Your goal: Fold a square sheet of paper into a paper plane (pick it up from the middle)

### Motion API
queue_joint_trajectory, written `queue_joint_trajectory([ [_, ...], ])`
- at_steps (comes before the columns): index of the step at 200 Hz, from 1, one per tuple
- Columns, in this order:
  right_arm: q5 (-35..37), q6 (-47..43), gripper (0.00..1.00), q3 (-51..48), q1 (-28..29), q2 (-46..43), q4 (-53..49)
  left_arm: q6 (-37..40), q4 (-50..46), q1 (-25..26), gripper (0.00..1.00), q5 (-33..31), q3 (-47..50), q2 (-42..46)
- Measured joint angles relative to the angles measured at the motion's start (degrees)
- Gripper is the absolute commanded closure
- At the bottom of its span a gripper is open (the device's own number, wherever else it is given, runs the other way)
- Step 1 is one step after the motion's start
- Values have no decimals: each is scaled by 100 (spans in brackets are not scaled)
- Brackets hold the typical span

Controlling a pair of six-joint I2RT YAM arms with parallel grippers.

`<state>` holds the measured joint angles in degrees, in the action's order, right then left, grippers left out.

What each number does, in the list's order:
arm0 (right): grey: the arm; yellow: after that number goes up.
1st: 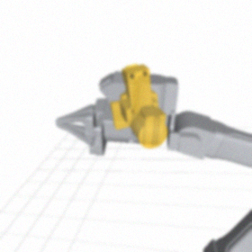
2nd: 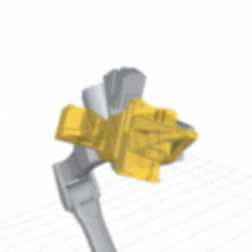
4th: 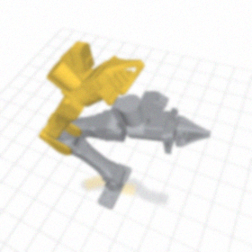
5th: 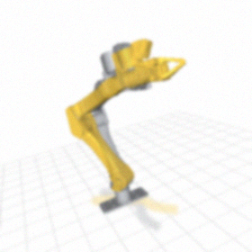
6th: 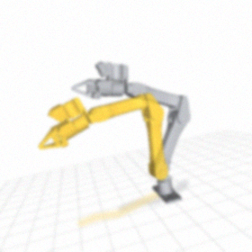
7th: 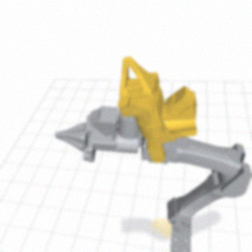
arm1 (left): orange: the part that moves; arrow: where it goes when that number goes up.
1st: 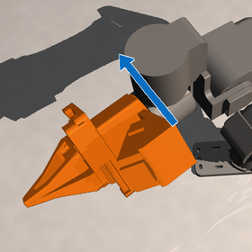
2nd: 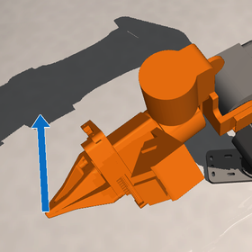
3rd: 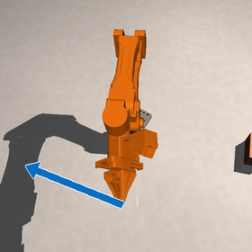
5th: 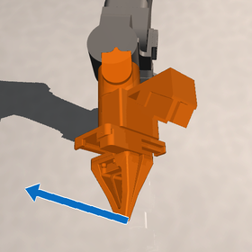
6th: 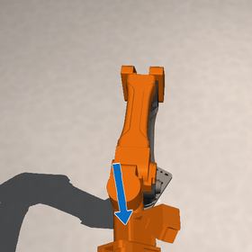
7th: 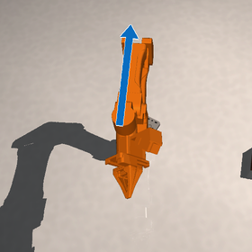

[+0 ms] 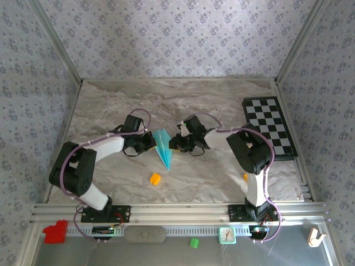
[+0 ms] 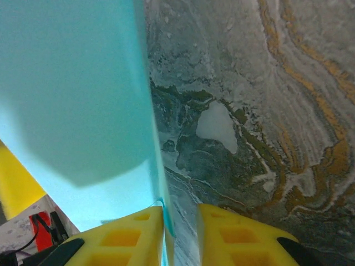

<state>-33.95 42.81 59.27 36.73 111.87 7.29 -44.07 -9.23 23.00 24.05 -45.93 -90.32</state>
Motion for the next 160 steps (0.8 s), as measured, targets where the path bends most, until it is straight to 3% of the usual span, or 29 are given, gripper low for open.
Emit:
queue_joint_trajectory([
  [22,-57,-66,80,26,0,4,-55,107,-17,0,100,87,-44,-101],
  [52,-74,-109,94,26,-4,4,-70,186,-50,0,100,107,-66,-184],
  [80,-13,-50,98,-122,-70,-39,92,199,-66,-33,99,87,-59,-181],
  [160,179,269,98,-498,-138,-188,435,-118,-94,-164,74,-114,402,201],
])
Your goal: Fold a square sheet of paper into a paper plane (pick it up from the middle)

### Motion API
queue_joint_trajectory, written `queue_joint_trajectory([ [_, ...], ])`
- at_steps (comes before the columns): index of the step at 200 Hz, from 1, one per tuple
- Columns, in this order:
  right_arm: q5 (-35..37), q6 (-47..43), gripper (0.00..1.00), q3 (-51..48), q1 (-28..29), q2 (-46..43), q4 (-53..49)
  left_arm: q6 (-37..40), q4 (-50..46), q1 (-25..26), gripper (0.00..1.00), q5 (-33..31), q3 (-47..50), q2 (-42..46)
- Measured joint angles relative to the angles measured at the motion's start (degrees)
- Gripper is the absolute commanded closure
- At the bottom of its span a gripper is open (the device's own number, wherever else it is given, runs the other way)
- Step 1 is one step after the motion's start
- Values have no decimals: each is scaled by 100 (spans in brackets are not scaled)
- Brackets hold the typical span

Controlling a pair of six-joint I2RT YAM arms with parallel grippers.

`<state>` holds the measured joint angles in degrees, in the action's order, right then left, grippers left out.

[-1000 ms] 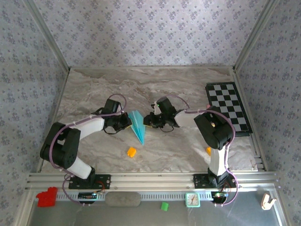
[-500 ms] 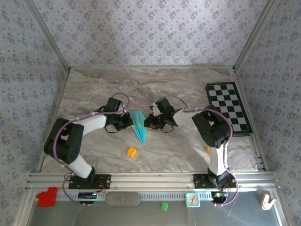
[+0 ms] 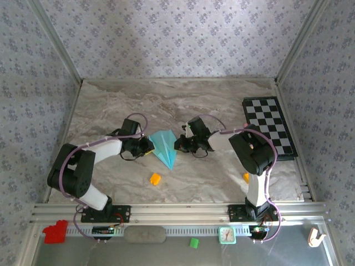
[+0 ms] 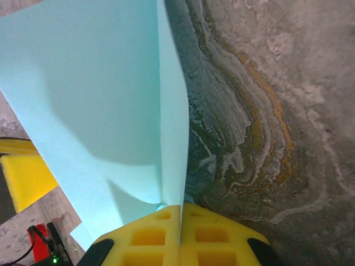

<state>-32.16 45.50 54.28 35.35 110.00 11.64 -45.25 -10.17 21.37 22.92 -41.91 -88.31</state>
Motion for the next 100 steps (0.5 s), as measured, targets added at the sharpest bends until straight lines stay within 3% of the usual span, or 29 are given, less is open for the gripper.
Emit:
queue_joint_trajectory([
  [35,4,87,97,-4,20,-2,79,-83,-326,127,62,-221,-57,417],
  [100,44,168,97,-4,48,-9,83,-708,-256,826,54,-433,-79,973],
])
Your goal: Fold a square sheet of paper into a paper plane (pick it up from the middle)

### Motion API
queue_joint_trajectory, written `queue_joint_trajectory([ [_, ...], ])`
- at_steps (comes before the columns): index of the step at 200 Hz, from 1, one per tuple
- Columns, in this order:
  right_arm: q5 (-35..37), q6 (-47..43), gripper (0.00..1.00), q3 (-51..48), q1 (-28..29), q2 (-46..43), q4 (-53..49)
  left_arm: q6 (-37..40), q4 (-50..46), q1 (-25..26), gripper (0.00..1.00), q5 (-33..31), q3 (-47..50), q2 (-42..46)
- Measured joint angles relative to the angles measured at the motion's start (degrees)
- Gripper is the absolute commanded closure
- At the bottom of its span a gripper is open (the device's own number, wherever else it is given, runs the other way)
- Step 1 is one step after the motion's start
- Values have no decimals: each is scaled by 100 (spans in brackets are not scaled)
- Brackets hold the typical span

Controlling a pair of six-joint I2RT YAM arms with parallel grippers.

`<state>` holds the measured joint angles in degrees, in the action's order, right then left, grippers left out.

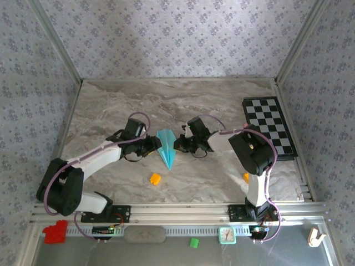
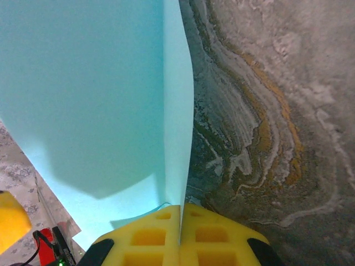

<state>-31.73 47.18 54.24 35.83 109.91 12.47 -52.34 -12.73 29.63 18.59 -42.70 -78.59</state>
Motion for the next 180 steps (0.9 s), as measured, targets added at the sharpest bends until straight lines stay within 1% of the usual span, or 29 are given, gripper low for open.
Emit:
queue_joint_trajectory([
  [30,0,0,97,0,22,0,0,-122,186,210,54,11,0,-249],
  [64,0,2,97,0,33,0,0,-229,393,345,60,138,-2,-750],
  [86,0,0,97,0,33,0,0,-286,494,369,66,199,-2,-861],
  [138,0,20,97,0,33,0,0,-284,619,487,65,262,-129,-1012],
  [180,-2,46,96,0,33,0,0,-170,330,684,62,101,-450,-1266],
])
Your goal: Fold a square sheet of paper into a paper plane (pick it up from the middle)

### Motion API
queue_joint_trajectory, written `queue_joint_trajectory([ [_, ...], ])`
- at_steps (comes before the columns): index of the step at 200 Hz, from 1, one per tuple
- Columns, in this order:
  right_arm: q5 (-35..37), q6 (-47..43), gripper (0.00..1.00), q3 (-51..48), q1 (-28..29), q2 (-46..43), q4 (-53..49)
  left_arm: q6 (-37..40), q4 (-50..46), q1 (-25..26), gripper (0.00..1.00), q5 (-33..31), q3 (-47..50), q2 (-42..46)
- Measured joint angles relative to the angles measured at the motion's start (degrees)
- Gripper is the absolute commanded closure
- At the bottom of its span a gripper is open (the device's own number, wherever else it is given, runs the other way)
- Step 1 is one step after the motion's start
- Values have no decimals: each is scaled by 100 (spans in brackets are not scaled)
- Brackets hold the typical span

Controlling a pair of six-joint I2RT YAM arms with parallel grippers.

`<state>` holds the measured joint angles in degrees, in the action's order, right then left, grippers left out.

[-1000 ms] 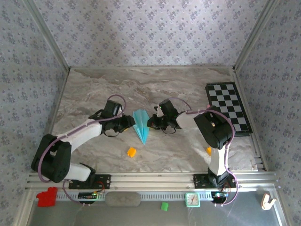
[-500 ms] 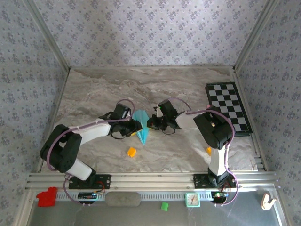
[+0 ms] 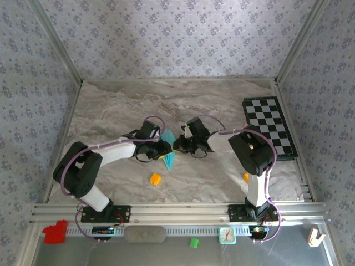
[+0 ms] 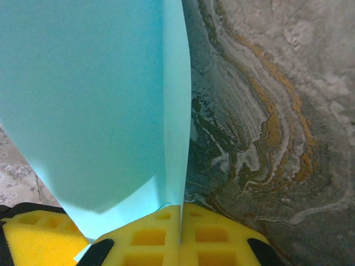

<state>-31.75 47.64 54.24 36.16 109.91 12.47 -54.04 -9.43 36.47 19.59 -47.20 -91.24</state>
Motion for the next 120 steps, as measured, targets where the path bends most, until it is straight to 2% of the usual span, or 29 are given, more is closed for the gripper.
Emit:
queue_joint_trajectory([
  [88,-2,70,93,0,-2,-2,0,428,-848,380,65,-728,-664,-402],
  [120,7,105,88,0,-17,-2,-31,525,-1038,455,68,-903,-826,-562],
])
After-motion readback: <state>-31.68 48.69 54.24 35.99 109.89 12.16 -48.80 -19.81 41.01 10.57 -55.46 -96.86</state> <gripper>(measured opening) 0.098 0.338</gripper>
